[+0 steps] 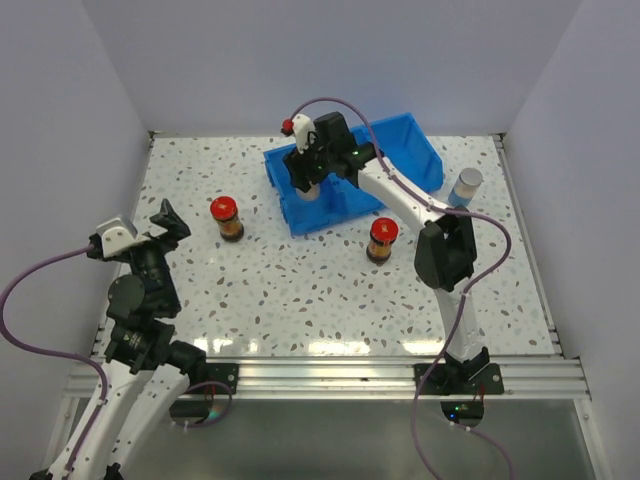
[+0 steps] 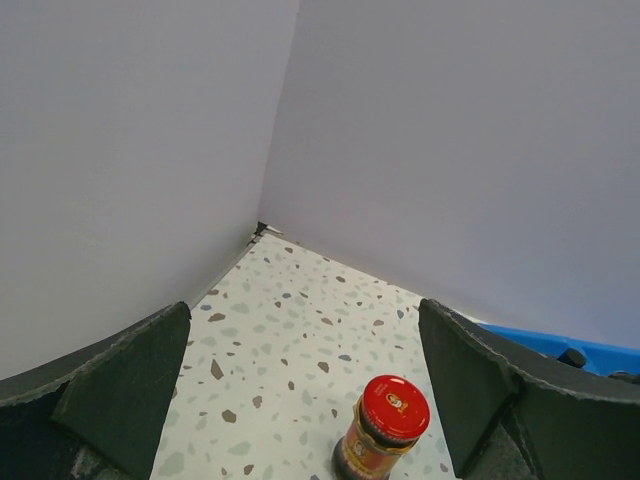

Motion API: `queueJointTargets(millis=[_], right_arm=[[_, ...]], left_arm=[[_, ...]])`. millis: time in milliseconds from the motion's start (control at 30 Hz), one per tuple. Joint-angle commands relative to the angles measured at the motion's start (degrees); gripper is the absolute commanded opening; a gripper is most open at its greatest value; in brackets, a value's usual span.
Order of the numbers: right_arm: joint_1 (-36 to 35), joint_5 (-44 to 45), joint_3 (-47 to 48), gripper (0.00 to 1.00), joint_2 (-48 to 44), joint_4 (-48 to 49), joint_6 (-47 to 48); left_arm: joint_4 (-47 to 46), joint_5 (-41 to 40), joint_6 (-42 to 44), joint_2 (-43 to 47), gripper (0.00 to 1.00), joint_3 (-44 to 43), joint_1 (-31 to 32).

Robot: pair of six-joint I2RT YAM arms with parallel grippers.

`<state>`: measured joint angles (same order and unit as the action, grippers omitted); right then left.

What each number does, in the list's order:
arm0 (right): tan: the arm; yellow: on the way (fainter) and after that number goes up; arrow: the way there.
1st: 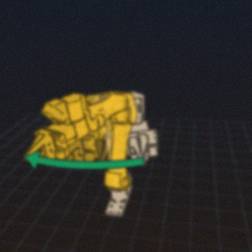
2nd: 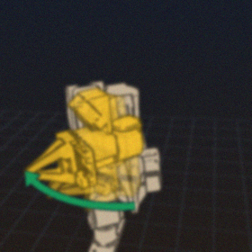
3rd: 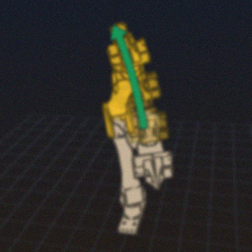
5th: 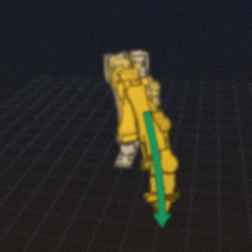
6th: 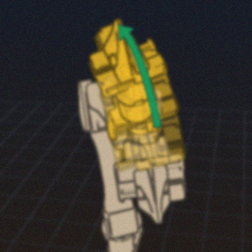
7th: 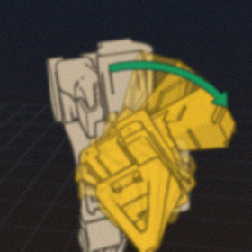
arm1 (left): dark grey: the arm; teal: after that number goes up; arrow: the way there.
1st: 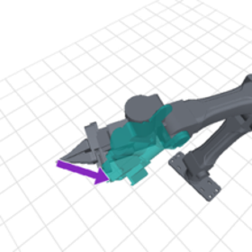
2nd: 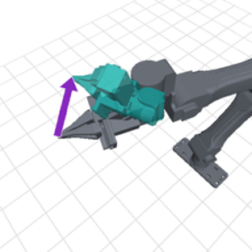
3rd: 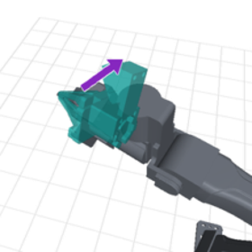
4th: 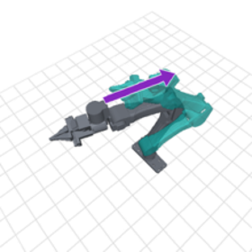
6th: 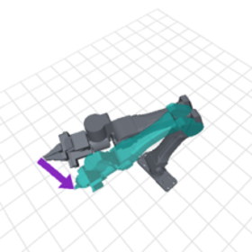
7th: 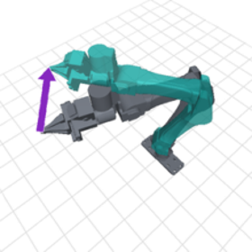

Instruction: Organize the condiment bottles

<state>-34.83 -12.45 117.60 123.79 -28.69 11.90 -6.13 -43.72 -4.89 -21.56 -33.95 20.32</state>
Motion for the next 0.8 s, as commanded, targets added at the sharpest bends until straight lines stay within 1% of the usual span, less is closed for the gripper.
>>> queueJointTargets(millis=[0, 167, 300, 367, 400, 467, 500, 633, 667, 700, 767], right_arm=[[-0.06, 2.60, 5.26, 0.02, 1.45, 5.48, 0.49], [-0.15, 3.13, 5.54, 0.04, 3.83, 5.75, 1.02], [-0.06, 4.01, 3.96, 0.10, 4.97, 6.71, 1.28], [0.02, 4.01, 3.34, 0.16, 5.50, 7.24, 1.28], [0.11, 3.92, 2.99, 0.16, 5.67, 7.33, 1.20], [0.03, 3.57, 2.72, 0.22, 6.47, 7.59, 0.93], [0.11, 3.40, 2.37, 0.23, 6.64, 7.68, 0.84], [0.11, 2.96, 1.14, 0.31, 7.00, 7.94, 0.40], [0.11, 2.96, 0.70, 0.36, 6.82, 8.12, 0.40], [0.11, 2.87, -0.26, 0.38, 6.64, 8.38, 0.58], [0.11, 2.87, -1.14, 0.45, 6.21, 8.56, 0.93]], left_arm=[[-0.46, 1.53, 0.67, -0.85, 1.00, -0.32, -0.28], [-0.29, 2.15, 0.49, -1.29, 1.00, -0.41, -0.28], [-0.20, 2.59, 0.49, -1.64, 1.00, -0.50, -0.28], [-0.11, 2.94, 0.40, -1.90, 1.00, -0.59, -0.28], [-0.02, 2.94, 0.32, -1.90, 1.00, -0.59, -0.28], [-0.02, 3.03, 0.23, -2.08, 1.00, -0.59, -0.28], [-0.02, 3.12, 0.31, -2.08, 1.00, -0.59, -0.28], [0.07, 3.21, 0.31, -2.26, 1.00, -0.59, -0.28], [0.07, 3.21, 0.31, -2.34, 1.00, -0.59, -0.28], [0.07, 3.29, 0.31, -2.26, 1.00, -0.67, -0.28], [0.15, 3.38, 0.31, -2.43, 1.00, -0.67, -0.28]])
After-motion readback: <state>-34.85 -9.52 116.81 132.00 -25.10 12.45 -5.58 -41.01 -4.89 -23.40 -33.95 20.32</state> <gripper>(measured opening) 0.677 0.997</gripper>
